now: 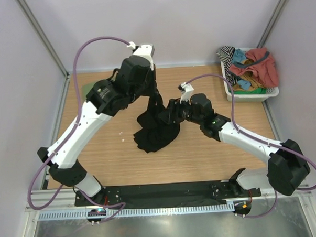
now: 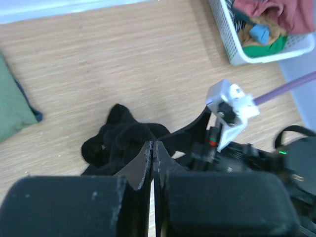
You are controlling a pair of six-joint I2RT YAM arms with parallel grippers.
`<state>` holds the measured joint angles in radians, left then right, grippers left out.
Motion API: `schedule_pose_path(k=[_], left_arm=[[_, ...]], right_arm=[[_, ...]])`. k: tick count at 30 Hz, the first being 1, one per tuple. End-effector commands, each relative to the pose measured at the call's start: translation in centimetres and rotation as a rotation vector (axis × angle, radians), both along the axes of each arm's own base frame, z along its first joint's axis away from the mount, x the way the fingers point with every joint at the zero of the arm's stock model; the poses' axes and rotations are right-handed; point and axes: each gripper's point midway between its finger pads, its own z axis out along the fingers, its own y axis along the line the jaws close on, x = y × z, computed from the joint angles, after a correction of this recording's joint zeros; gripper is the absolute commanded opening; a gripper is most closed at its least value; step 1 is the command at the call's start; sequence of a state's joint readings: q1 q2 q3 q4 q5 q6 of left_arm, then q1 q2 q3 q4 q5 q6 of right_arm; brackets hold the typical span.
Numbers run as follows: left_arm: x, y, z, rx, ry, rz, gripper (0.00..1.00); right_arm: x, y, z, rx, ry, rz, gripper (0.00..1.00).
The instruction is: Fold and stack the tank tops
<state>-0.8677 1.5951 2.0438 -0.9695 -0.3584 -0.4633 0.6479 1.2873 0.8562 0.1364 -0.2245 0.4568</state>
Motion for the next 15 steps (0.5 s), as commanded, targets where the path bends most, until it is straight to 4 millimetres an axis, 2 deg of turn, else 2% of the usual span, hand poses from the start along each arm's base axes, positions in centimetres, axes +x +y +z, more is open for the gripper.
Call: schedule_pose_path(k=[1,4,6,7,9,10,11,13,14,15], left_arm=[[-1.9,4.7,9.7,-0.16,-0.188,0.081,0.0],[-2.7,5.9,12.8,-0.214,-0.244,0.088,0.0],[-3.7,7.1,15.8,-0.284,-0.302,0.09,0.0],[-4.0,7.7,16.8,-0.305,-0.326,0.099,0.0],[-4.3,8.9,18.5,-0.344,-0.375,0.129,0.0],[-4.8,10.6,19.6,-0.367,-0.409,0.17,0.0],[-5.0,11.3,20.3,-0.377,-0.437,0.19,0.0],[-5.6,13.9,21.4,-0.392,-0.483,0.263,0.0],[-5.9,15.0,22.1,-0.401,-0.51,0.288,0.0],[-6.2,15.8,22.3,-0.403,-0.524,0.31,0.0]], right_arm=[[1.7,-0.5,-1.1,-0.03,-0.048,-0.101,0.68],[1.3,0.6,-3.6,-0.046,-0.014,-0.093,0.72],[0.8,1.7,-4.8,-0.064,-0.001,-0.068,0.71],[1.0,1.8,-6.2,-0.091,0.019,-0.079,0.71],[0.9,2.3,-7.1,-0.103,0.031,-0.078,0.7],[0.8,2.4,-7.9,-0.114,0.044,-0.082,0.7],[1.0,2.2,-8.8,-0.127,0.061,-0.1,0.67],[0.8,1.8,-9.8,-0.133,0.078,-0.109,0.55],[0.6,1.8,-10.2,-0.132,0.085,-0.11,0.35],[1.0,1.1,-10.5,-0.147,0.084,-0.148,0.21]])
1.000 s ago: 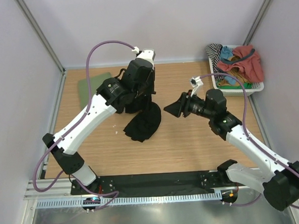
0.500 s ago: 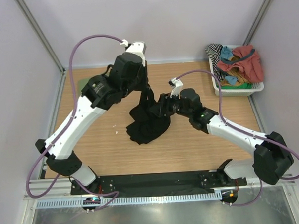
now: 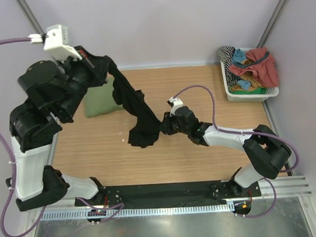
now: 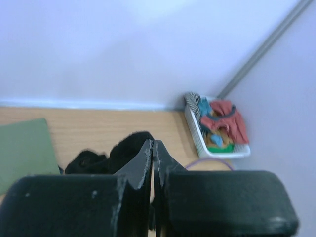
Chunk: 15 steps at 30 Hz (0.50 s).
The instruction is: Fold and stack the tank tops
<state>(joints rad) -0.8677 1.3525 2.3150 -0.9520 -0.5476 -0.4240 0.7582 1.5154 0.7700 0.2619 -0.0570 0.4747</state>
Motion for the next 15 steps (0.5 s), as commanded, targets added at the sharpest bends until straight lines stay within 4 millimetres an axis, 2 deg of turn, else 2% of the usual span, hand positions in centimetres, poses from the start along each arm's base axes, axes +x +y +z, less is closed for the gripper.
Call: schedule_pose_path(k=[1,2,4,5,6,7,8,9,10,12,14,15], left_arm=[[-0.3,4.3,3.3,-0.075,-0.114,0.159,0.0],[-1.3,6.3,4.3,-0.119,-0.146,0.2,0.0],[-1.4,7.7,3.7,-0.109,-0.148,0.252,0.0],[-2.2,9.6,4.0,-0.132,-0.159,0.301,0.0],[-2.5,10.4,3.8,-0.129,-0.161,0.323,0.0],[-2.5,10.6,3.1,-0.113,-0.148,0.338,0.0],[-3.4,11.9,3.0,-0.128,-0.154,0.352,0.0],[-3.6,12.4,2.7,-0.13,-0.15,0.362,0.0],[-3.5,12.4,1.8,-0.11,-0.136,0.366,0.0],[-4.6,13.9,1.3,-0.134,-0.139,0.385,0.0],[-4.3,14.0,0.0,-0.12,-0.122,0.404,0.0],[-3.9,13.7,-1.5,-0.095,-0.103,0.42,0.0]], right_arm=[[1.2,-1.0,0.0,0.006,-0.033,-0.094,0.11],[1.0,-1.3,0.0,0.003,-0.027,-0.097,0.01],[0.7,-1.6,1.7,0.019,-0.047,-0.094,0.01],[0.2,-2.0,1.9,0.003,-0.04,-0.091,0.01],[-0.1,-2.3,4.1,0.031,-0.074,-0.087,0.01],[-0.7,-2.5,5.1,0.04,-0.083,-0.071,0.01],[-1.4,-2.8,5.6,0.034,-0.077,-0.047,0.01],[-2.4,-2.7,7.0,0.053,-0.082,-0.005,0.01],[-3.9,-2.4,9.2,0.094,-0.096,0.066,0.01],[-5.5,-3.1,10.8,0.074,-0.076,0.101,0.01],[-6.0,-4.4,13.0,0.034,-0.073,0.087,0.01],[-5.5,-5.3,13.5,-0.009,-0.081,0.072,0.01]])
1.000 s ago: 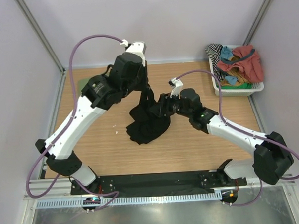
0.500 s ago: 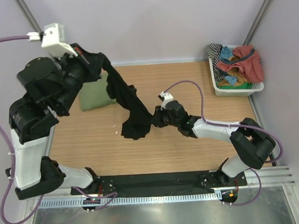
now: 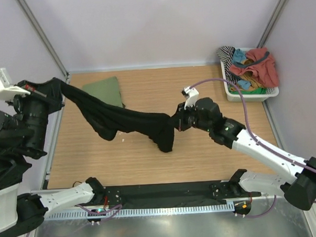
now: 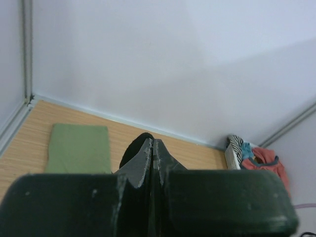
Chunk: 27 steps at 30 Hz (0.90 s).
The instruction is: Fold and stack the tank tops
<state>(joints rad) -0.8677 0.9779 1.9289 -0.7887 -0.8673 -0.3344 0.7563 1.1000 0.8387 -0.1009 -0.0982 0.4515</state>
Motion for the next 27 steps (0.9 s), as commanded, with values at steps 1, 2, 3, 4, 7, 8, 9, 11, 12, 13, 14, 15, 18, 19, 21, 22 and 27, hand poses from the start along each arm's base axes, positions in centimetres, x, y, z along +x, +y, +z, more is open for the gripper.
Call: schedule_pose_path(k=[1,2,3,4,7,8,9,11,12,13,14,15,18,19,21,22,27], left_arm=[[0.6,1.0,-0.7,-0.069,-0.023,0.097,0.0],[1.2,0.3,-1.6,-0.06,-0.013,0.093,0.0],[1.8,-0.5,-2.5,-0.048,-0.001,0.089,0.0],[3.2,-2.2,-4.9,-0.016,0.042,0.091,0.0],[5.9,-4.6,-9.8,0.07,0.147,0.135,0.0],[6.8,-4.7,-11.0,0.052,0.17,0.157,0.0],[7.7,-5.1,-12.7,0.063,0.204,0.158,0.0],[9.5,-5.7,-15.4,0.055,0.282,0.13,0.0],[10.2,-6.2,-17.1,0.076,0.327,0.108,0.0],[10.6,-6.0,-17.8,0.081,0.342,0.121,0.0],[11.1,-5.4,-18.3,0.085,0.351,0.145,0.0],[11.4,-5.2,-19.2,0.097,0.369,0.156,0.0],[12.3,-5.5,-21.0,0.093,0.42,0.154,0.0],[12.6,-5.3,-21.4,0.091,0.433,0.155,0.0],[13.3,-5.8,-23.0,0.081,0.471,0.149,0.0],[13.6,-5.4,-23.4,0.071,0.481,0.157,0.0],[15.0,-5.0,-25.8,-0.004,0.531,0.142,0.0]], right_arm=[[-0.4,-1.8,1.4,-0.128,0.065,0.039,0.01],[-0.2,-2.3,2.6,-0.131,0.117,0.06,0.01],[0.5,-2.7,2.3,-0.12,0.166,0.088,0.01],[3.5,-4.6,1.0,-0.096,0.253,0.038,0.01],[9.0,-7.8,-0.1,-0.075,0.339,-0.042,0.21],[12.0,-9.4,-2.6,-0.158,0.398,-0.152,0.4],[13.0,-10.2,-3.3,-0.2,0.412,-0.2,0.48],[13.4,-10.1,-4.3,-0.223,0.422,-0.212,0.58],[12.6,-9.6,-4.6,-0.211,0.4,-0.203,0.82],[12.0,-9.4,-4.8,-0.218,0.382,-0.204,0.86],[11.1,-9.6,-3.7,-0.219,0.338,-0.214,0.86],[10.6,-10.1,-4.3,-0.25,0.327,-0.244,0.82],[6.7,-9.0,-6.3,-0.319,0.305,-0.198,0.56],[5.2,-9.1,-8.0,-0.354,0.326,-0.194,0.51],[3.5,-8.6,-9.0,-0.417,0.302,-0.195,0.42],[2.8,-9.3,-10.4,-0.459,0.315,-0.221,0.41],[2.5,-11.8,-13.7,-0.567,0.351,-0.336,0.55]])
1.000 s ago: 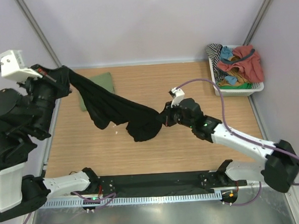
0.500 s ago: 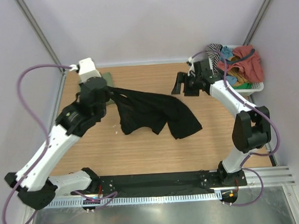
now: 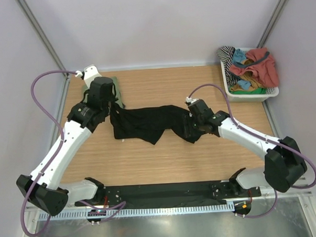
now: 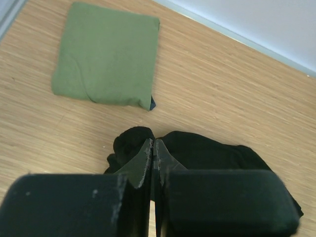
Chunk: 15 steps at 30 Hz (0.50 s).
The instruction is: Fold and stack the tank tops
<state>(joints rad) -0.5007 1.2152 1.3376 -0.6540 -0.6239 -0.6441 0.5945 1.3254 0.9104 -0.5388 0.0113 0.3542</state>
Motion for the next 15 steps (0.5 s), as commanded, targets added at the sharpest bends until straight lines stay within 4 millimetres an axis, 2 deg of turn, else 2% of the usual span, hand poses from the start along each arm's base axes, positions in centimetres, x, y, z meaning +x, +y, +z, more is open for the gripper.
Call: schedule_pose_path(k=[1,3,7,12,15], left_arm=[[1.2,-0.1,-0.5,-0.097,-0.012,0.009,0.0],[1.5,0.7,-0.6,-0.099,-0.013,0.033,0.0],[1.5,1.9,-0.5,-0.104,-0.014,0.061,0.0],[1.4,2.1,-0.1,-0.121,-0.025,0.063,0.0],[1.3,1.9,0.2,-0.127,-0.029,0.053,0.0]], right_arm=[[1.4,-2.9,-2.0,-0.133,-0.029,-0.14,0.55],[1.4,-3.5,-3.1,-0.157,-0.018,-0.174,0.55],[1.1,-3.0,-4.5,-0.137,0.003,-0.163,0.54],[1.4,-2.9,-6.4,-0.15,0.019,-0.169,0.54],[1.6,-2.8,-7.6,-0.167,0.037,-0.169,0.39]])
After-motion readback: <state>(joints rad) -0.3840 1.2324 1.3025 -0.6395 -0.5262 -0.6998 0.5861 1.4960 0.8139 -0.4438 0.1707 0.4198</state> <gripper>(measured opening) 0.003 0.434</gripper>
